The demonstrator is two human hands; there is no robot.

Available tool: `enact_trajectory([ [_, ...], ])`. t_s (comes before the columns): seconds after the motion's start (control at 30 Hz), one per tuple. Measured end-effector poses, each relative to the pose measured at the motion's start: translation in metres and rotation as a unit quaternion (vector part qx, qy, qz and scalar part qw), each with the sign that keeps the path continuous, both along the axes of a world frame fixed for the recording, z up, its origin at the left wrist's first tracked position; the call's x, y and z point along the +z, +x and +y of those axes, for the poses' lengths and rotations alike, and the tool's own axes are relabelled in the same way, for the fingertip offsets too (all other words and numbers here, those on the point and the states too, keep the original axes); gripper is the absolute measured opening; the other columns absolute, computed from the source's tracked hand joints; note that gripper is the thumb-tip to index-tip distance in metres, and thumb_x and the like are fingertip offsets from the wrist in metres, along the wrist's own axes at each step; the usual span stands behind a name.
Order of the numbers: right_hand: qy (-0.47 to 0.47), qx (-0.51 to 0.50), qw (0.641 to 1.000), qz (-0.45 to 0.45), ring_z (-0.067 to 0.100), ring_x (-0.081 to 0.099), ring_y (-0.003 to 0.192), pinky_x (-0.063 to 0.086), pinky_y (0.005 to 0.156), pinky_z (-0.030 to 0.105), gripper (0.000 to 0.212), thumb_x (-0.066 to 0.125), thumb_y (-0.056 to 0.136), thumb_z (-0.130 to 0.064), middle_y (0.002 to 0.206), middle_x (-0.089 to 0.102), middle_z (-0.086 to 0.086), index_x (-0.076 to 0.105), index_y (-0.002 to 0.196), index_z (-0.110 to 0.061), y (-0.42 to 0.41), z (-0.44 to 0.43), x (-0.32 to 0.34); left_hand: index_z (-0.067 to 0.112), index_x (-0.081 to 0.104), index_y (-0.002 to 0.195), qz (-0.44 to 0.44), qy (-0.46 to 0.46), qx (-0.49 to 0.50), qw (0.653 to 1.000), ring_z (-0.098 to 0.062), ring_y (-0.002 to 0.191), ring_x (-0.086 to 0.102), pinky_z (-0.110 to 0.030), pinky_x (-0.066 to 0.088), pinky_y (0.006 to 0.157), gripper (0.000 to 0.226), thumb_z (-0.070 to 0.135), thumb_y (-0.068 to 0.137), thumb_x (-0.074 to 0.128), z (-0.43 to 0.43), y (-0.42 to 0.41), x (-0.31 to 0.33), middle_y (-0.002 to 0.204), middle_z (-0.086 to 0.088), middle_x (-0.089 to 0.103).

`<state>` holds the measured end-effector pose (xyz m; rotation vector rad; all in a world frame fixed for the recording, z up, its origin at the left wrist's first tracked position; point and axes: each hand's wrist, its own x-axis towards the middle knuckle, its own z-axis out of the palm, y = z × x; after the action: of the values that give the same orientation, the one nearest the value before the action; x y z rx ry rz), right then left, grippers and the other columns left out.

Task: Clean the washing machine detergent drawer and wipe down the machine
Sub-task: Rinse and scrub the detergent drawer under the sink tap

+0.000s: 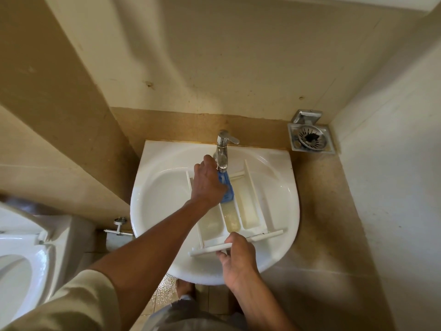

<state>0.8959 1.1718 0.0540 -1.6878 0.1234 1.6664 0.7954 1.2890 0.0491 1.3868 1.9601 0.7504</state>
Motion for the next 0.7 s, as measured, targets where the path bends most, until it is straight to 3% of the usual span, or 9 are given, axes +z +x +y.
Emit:
enact_trajectory([
  [0.7, -0.003, 0.007, 1.0, -0.003, 0.033, 0.056, 0.109, 0.052, 0.1, 0.049, 0.049, 0.054, 0.082, 0.007, 0.115, 0.055, 0.017, 0.054, 0.13, 0.0, 0.0019, 0.001, -0.0001, 0.01, 0.042, 0.104, 0.005, -0.005, -0.012, 1.0, -0.024, 0.098, 0.042, -0.038, 0.047, 0.072, 0.059, 0.001, 0.062, 0.083, 0.0012, -0.0017, -0.0008, 0.102, -0.005, 0.049],
])
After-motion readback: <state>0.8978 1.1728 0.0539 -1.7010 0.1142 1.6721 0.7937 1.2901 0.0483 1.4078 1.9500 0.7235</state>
